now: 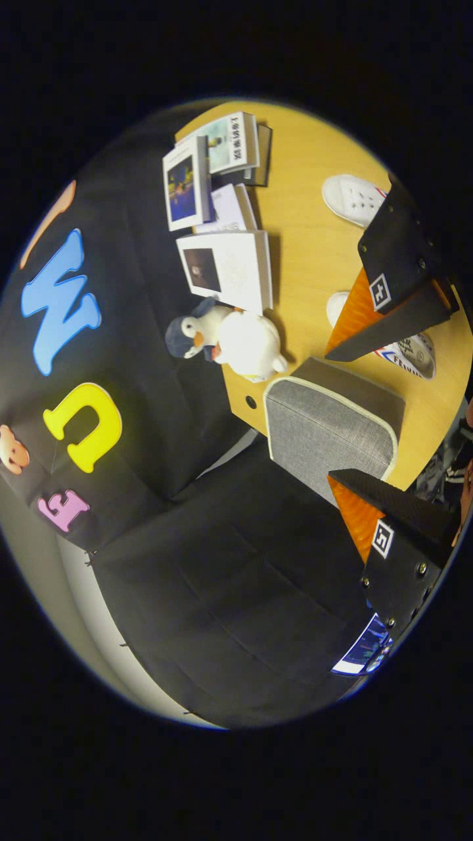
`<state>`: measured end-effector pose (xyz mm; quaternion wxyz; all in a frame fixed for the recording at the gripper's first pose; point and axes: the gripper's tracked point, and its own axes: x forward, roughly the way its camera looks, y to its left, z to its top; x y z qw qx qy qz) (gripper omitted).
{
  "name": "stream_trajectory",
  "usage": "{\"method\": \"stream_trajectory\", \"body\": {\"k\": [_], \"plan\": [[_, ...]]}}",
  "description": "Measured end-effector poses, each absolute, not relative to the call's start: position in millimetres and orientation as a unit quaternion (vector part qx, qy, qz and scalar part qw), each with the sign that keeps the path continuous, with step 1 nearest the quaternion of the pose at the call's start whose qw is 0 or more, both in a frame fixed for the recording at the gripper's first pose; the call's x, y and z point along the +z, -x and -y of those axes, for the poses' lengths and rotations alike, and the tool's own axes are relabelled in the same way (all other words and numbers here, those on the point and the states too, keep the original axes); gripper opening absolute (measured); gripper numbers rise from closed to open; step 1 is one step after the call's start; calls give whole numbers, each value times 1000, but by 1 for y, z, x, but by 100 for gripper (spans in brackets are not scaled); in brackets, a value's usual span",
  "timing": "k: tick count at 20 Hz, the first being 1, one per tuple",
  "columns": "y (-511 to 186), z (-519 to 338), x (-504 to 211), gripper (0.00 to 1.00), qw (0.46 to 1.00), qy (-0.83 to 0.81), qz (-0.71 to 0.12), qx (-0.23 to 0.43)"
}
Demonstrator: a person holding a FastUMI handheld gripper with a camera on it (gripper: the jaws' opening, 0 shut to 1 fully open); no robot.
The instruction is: Open the storage box then place both shoes into the box .Put the left shoe in first, then the right shoe, with the right side of both shoes facing outward in a uniform manner.
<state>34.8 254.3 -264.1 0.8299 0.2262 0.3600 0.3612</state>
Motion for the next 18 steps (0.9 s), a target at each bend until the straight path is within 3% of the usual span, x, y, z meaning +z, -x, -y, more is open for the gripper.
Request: {"method": "stream_trajectory", "body": {"k": [8, 18], "plan": [[-22, -308, -336, 96, 733, -322, -461, 382], [-25, -347, -351, 96, 643, -434, -492, 395]]}}
